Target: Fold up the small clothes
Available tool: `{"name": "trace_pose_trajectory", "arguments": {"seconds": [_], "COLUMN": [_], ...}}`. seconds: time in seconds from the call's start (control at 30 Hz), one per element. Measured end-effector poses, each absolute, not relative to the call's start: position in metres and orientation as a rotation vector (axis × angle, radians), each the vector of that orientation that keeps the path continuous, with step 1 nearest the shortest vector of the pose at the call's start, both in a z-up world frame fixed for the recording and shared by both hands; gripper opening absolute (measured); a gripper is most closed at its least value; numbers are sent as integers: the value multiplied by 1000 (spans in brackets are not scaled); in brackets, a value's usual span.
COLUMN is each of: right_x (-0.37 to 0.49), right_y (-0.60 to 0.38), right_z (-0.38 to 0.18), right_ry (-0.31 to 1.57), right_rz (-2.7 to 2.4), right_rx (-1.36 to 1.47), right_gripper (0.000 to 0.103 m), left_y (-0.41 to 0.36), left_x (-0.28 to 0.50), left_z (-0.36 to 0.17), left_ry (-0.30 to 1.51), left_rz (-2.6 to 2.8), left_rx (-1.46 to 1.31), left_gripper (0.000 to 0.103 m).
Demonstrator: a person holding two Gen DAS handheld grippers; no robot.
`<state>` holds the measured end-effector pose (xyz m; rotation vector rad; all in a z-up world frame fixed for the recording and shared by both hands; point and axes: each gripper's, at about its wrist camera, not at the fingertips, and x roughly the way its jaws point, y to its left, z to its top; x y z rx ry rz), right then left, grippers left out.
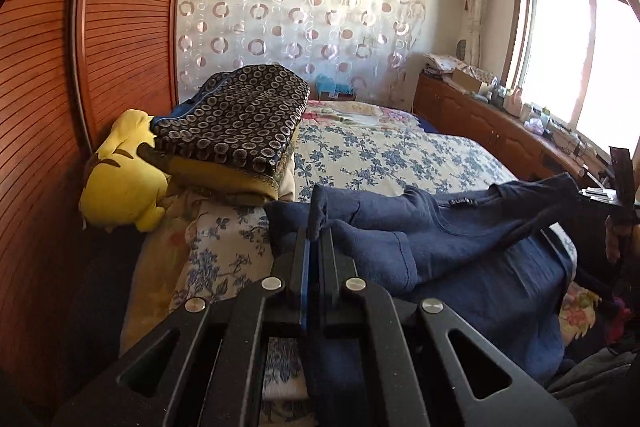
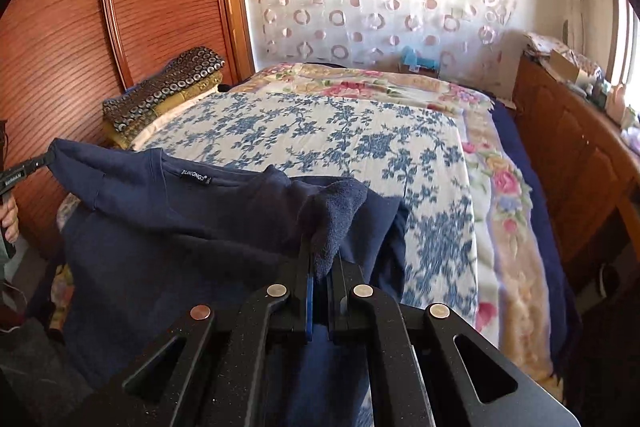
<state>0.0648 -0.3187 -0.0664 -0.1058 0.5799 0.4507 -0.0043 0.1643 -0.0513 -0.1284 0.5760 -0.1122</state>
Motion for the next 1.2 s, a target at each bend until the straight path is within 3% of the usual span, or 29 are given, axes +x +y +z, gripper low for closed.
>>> {"name": "trace_pose_trajectory", "arguments": {"seconds": [0.27, 0.63, 0.93, 1.1, 1.2], "right_x": [19, 43, 59, 58, 57], "right_y": [-327, -306, -300, -298, -298], "right_z": [-58, -98, -98, -105, -107], "right_ry": [579, 720, 747, 743, 742], "right_rz": [479, 431, 423, 420, 419], "right_rx": [-122, -125, -121, -118, -116], "right_gripper": [4, 4, 4, 5, 7], "left_y": [162, 143, 139, 137, 133], "left_x": [-33, -25, -22, -21, -21], "left_z": [-58, -81, -80, -77, -73], "left_ry": [604, 677, 702, 697, 685], "left_rz": [-108, -86, -89, -86, -78], "left_rx": [-126, -62, -54, -53, -37], "left_gripper": [4, 4, 5, 40, 51]}}
